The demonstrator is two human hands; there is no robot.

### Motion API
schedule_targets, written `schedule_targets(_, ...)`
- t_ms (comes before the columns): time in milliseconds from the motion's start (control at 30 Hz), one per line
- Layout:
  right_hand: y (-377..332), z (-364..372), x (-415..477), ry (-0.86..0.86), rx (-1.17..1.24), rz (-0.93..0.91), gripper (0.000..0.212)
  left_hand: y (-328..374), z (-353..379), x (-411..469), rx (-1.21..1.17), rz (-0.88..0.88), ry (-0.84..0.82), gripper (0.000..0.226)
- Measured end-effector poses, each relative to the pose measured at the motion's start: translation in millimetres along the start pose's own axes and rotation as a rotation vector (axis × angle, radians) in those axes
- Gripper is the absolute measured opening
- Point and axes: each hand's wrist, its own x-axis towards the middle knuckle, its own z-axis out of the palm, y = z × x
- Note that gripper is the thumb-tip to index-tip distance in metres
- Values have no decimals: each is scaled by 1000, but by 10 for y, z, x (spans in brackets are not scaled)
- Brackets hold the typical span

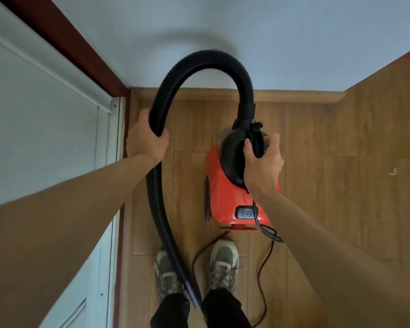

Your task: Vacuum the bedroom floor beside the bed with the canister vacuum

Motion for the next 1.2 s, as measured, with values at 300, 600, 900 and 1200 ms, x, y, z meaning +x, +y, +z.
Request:
schedule_targets(300,263,331,318,6,-23,-52,23,-161,264,363,-18,10,-77,57)
schedule_targets(600,511,542,445,25,-40,-39,22,-222,495,602,-12,3,-96,68)
schedule_targets(900,588,660,427,38,-67,-45,25,-359,590,719,21,3,-83,68)
schedule_targets(1200,516,464,400,-122,-237,16,29,-160,450,692,34,-60,-247,94)
